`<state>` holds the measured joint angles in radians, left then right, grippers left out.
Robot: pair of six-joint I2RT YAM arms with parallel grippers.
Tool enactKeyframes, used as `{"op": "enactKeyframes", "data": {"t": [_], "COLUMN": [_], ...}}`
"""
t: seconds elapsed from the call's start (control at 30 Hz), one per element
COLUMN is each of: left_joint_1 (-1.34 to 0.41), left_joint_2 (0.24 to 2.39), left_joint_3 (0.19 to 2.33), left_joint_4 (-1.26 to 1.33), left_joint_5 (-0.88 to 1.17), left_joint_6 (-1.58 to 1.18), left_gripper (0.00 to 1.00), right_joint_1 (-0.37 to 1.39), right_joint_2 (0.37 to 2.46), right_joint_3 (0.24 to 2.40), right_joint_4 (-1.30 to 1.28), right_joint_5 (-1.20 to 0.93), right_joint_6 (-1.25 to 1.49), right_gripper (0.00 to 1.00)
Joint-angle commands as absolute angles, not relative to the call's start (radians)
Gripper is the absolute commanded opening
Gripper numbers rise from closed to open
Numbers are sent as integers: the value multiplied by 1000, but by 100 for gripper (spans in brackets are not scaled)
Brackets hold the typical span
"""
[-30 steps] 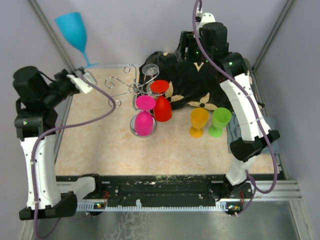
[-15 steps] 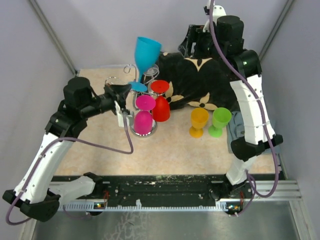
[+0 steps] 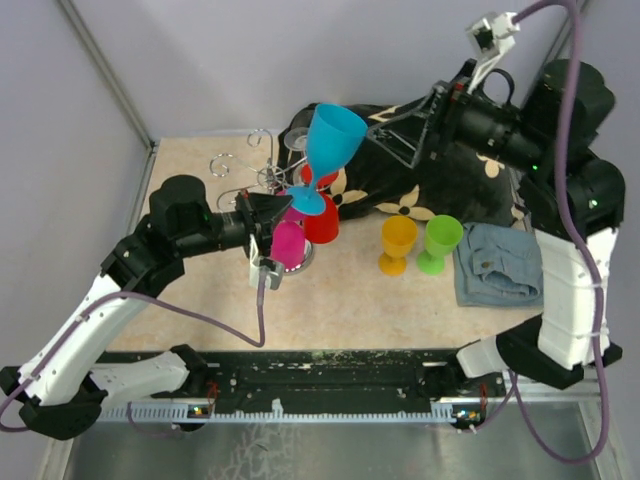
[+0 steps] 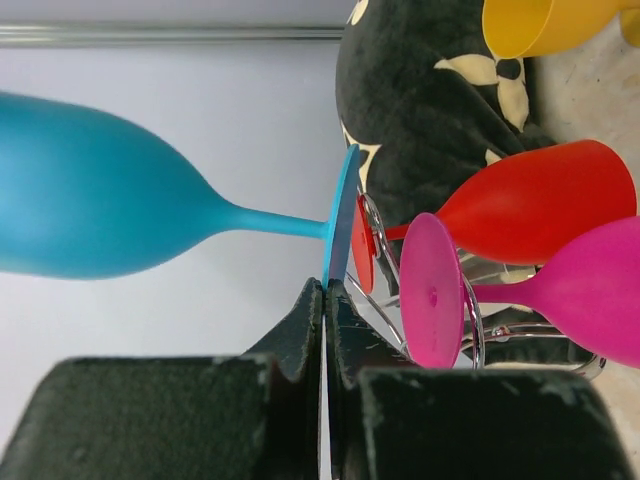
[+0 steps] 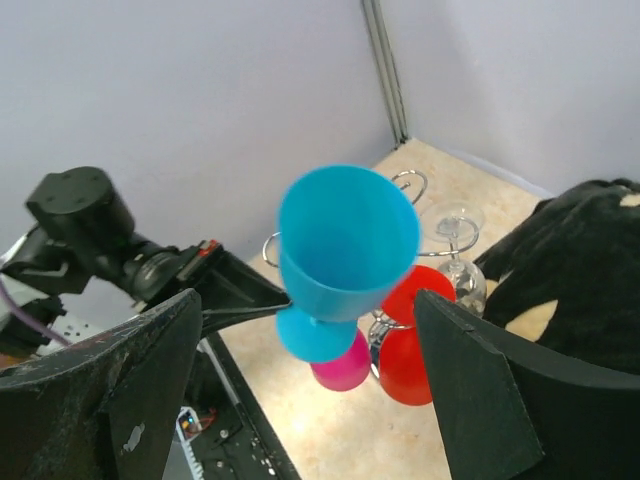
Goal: Take the wine glass off the wine glass rack
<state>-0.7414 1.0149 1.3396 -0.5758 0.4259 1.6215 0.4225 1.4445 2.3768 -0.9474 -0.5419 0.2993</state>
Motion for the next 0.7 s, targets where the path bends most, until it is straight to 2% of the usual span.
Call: {"op": "enactKeyframes", "data": {"t": [0.0, 0.27, 0.47, 0.67], "left_joint_1": [-758, -795, -846, -878], "left_joint_2": [1007, 1013, 1036, 1069], "left_joint_3": [1328, 1318, 1335, 1345], "left_joint_4": [-552, -534, -541, -532], "left_joint_5": [423, 436, 458, 457], "left_joint_6": [1650, 1678, 1688, 1693], "left_gripper": [0, 0, 0, 0], "right_joint_1": [420, 420, 420, 422], "right_joint_2": [1398, 1403, 1471, 1477], "right_joint_3": [2375, 2313, 2379, 2364], "right_joint_4": [-958, -985, -1006, -1038], "right_joint_5": [-575, -643, -697, -733], "right_joint_6": [305, 304, 287, 276], "right_gripper": [87, 87, 87, 81]}}
